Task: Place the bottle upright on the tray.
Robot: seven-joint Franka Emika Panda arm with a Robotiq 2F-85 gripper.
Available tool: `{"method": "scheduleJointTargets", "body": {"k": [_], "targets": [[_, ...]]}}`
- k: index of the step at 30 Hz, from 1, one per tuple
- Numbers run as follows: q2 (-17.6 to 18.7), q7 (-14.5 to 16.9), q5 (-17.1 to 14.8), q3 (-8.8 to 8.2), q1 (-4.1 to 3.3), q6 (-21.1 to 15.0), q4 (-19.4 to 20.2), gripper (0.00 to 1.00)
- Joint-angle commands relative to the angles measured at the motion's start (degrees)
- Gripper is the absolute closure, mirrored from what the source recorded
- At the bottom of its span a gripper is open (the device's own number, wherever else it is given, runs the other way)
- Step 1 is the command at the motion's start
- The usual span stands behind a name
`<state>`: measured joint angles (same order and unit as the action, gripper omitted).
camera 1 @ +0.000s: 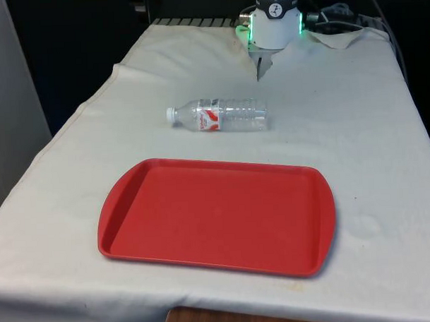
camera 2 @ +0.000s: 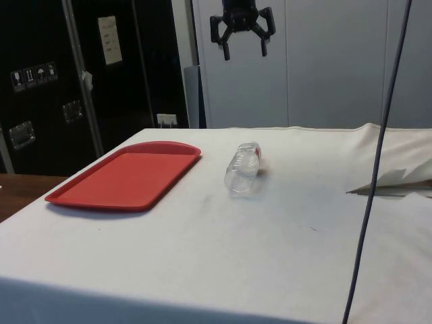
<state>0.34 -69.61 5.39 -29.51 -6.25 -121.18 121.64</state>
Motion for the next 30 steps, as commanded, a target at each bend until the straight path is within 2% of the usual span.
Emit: {"method": "scheduleJointTargets", "body": {"k": [1,6,7,10,15,16,21,23,24,25,30], "targets": [[-0.1,0.7,-1.3,-0.17,0.11,0.2,0.1,0.00],[-0.3,1.1,-3.3,-0.52,0.11,0.3,0.3,0.00],[0.0,0.5,-2.3,-0.46,0.11,0.4,0.1,0.00],[-0.4,1.1,-4.5,-0.57,0.23,0.1,0.7,0.00],[-0.5,1.3,-6.1,-0.69,0.23,-0.6,1.5,0.00],[0.0,0.7,-5.3,-0.69,0.23,0.2,1.0,0.00],[-0.9,0.9,-6.8,-0.46,0.06,-2.6,3.4,0.00],[-1.0,0.7,-6.9,-0.34,0.00,-3.4,4.1,0.00],[-0.6,0.7,-6.5,-0.40,0.11,-2.6,3.7,0.00],[-1.1,0.5,-7.0,-0.17,-0.11,-4.1,4.6,0.00],[-1.0,-0.1,-6.9,0.52,-0.29,-6.2,5.9,0.00]]}}
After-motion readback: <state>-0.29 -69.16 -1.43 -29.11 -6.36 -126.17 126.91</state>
